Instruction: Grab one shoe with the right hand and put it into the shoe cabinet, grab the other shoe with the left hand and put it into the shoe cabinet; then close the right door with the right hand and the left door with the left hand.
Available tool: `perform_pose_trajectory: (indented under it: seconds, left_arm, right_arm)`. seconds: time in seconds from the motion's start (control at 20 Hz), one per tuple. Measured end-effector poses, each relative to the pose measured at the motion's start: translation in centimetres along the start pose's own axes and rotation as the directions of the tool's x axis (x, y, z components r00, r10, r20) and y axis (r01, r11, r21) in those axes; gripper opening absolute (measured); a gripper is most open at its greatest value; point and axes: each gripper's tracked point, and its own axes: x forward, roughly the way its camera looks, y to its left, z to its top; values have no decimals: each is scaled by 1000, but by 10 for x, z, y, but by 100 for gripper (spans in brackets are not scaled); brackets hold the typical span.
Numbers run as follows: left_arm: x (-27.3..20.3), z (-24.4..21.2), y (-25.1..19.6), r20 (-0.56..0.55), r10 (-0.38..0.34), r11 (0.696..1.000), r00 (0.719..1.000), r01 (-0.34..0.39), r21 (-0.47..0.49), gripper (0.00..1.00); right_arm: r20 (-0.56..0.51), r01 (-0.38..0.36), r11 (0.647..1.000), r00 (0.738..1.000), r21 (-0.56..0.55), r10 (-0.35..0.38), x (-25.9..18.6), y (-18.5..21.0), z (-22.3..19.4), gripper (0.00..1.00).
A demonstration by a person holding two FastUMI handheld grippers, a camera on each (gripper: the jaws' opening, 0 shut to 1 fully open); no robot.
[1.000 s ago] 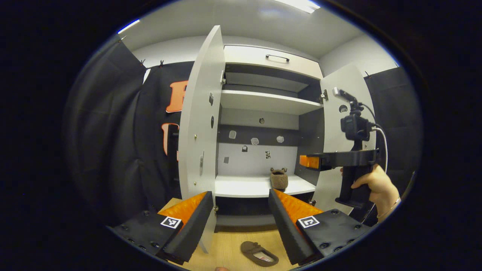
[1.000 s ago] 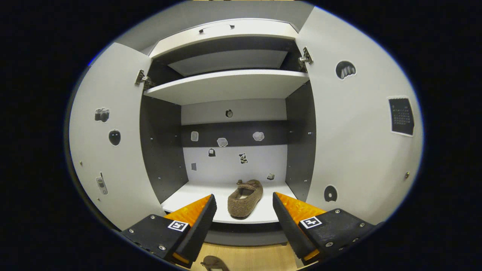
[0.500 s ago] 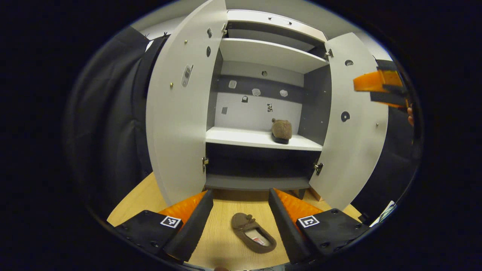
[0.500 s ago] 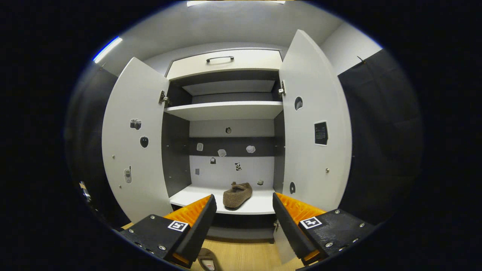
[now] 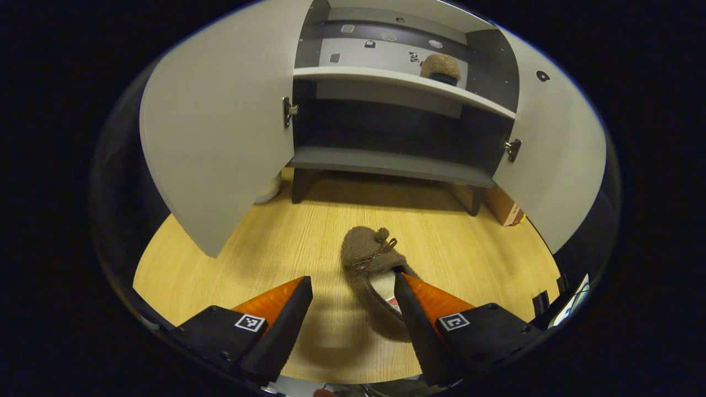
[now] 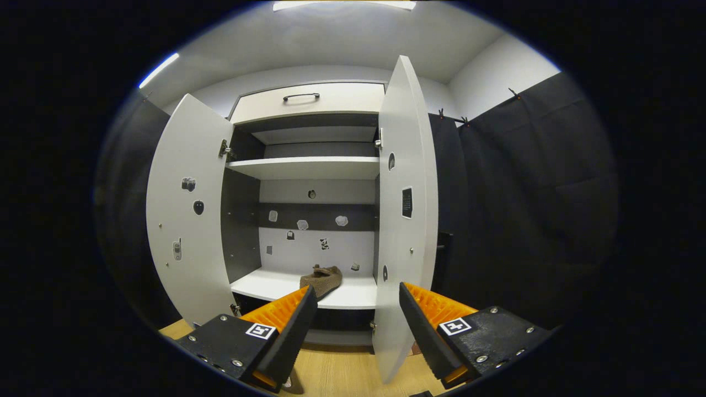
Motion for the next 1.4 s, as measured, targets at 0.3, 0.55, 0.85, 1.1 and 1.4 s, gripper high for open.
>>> perform_pose_trajectory:
  seconds: [0.3, 0.55, 0.85, 1.1, 1.4]
  left_arm:
    - [50, -26, -10, -147, -7, 1000, 989, 4, -18, 98]
    - [66, -28, -27, -223, -68, 997, 972, 56, -59, 78]
    - [59, 5, -13, -260, 18, 997, 965, 3, 79, 7]
    - [21, 58, -21, -234, -67, 996, 970, 78, 35, 7]
    - [-49, 164, -9, -75, -92, 995, 993, 95, 39, 7]
  right_arm:
    - [-48, 10, 1000, 999, 4, -10, -6, -27, -19, 92]
    - [-56, 40, 999, 998, 21, -39, -10, -58, -21, 92]
    - [-49, 30, 999, 998, 46, -28, -15, -81, -17, 92]
    - [-43, -29, 998, 999, 61, 32, -16, -84, -15, 92]
    - [-49, -100, 991, 993, 90, 105, -17, -82, -20, 92]
